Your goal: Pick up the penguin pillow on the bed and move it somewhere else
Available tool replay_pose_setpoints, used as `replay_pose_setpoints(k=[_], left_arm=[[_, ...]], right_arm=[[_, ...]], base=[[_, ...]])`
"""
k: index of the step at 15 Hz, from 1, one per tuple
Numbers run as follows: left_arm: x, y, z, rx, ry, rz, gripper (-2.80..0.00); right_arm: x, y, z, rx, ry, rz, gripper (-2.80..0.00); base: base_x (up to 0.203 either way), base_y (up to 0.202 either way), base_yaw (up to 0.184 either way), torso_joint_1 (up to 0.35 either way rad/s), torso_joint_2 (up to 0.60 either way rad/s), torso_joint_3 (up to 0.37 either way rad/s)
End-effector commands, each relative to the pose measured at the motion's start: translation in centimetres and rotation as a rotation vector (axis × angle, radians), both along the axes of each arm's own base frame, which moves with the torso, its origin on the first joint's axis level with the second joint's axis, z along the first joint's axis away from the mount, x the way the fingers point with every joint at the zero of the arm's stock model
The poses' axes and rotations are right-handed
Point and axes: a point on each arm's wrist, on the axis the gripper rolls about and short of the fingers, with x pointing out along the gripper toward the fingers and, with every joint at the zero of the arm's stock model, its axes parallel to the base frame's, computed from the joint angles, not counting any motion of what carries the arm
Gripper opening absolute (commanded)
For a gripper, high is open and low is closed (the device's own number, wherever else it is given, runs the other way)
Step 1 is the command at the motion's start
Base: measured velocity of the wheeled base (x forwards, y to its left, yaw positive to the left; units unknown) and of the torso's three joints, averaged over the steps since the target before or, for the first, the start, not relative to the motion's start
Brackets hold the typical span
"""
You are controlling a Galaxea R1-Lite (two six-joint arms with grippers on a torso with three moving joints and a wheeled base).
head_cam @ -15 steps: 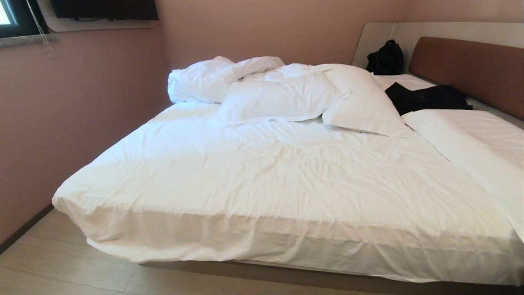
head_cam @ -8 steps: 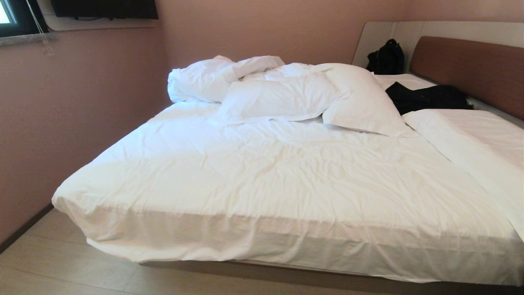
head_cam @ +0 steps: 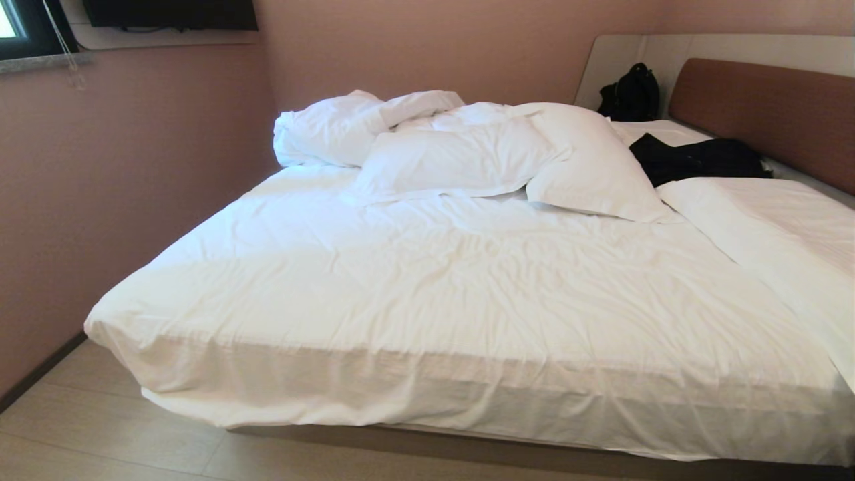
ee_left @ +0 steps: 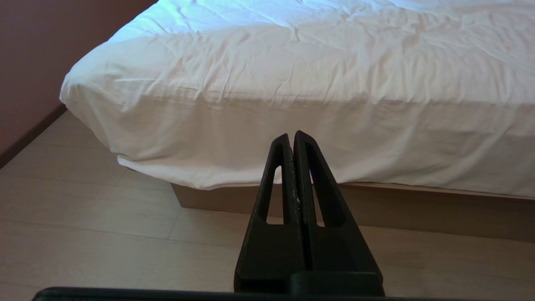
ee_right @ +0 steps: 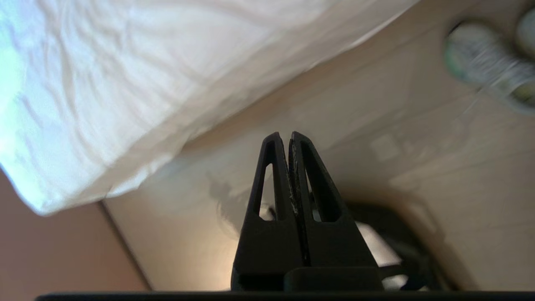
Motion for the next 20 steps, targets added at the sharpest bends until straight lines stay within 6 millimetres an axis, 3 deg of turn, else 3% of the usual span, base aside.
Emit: replay_pose_setpoints(k=[1, 4, 9, 11, 15, 20], left_arm=[[0.0, 0.0, 0.0, 0.000, 0.001, 0.000, -2.80], [0.0, 0.0, 0.0, 0.000, 0.001, 0.000, -2.80], [0.0, 0.0, 0.0, 0.000, 0.001, 0.000, -2.80], [0.0, 0.0, 0.0, 0.000, 0.001, 0.000, -2.80], [0.0, 0.0, 0.0, 0.000, 0.001, 0.000, -2.80], [0.0, 0.0, 0.0, 0.000, 0.001, 0.000, -2.80]], right_arm=[[-1.3, 3.6, 1.1, 0.137, 0.074, -0.054, -2.80], [-4.6, 7.9, 2.4, 0.085, 0.040, 0.091, -2.80], [-13.3, 13.4, 2.7, -0.143, -0.160, 0.375, -2.80], [-15.9, 14.7, 2.1, -0.205, -0.232, 0.453, -2.80], [-18.7, 16.0, -0.4, -0.268, -0.282, 0.517, -2.80], [-24.8, 18.6, -1.2, -0.396, -0.569, 0.633, -2.80]], base=[[0.000, 0.000, 0.000, 0.000, 0.00, 0.000], [0.000, 0.000, 0.000, 0.000, 0.00, 0.000], [0.000, 0.000, 0.000, 0.000, 0.00, 0.000], [0.000, 0.000, 0.000, 0.000, 0.00, 0.000], [0.000, 0.000, 0.000, 0.000, 0.00, 0.000], [0.000, 0.000, 0.000, 0.000, 0.00, 0.000]])
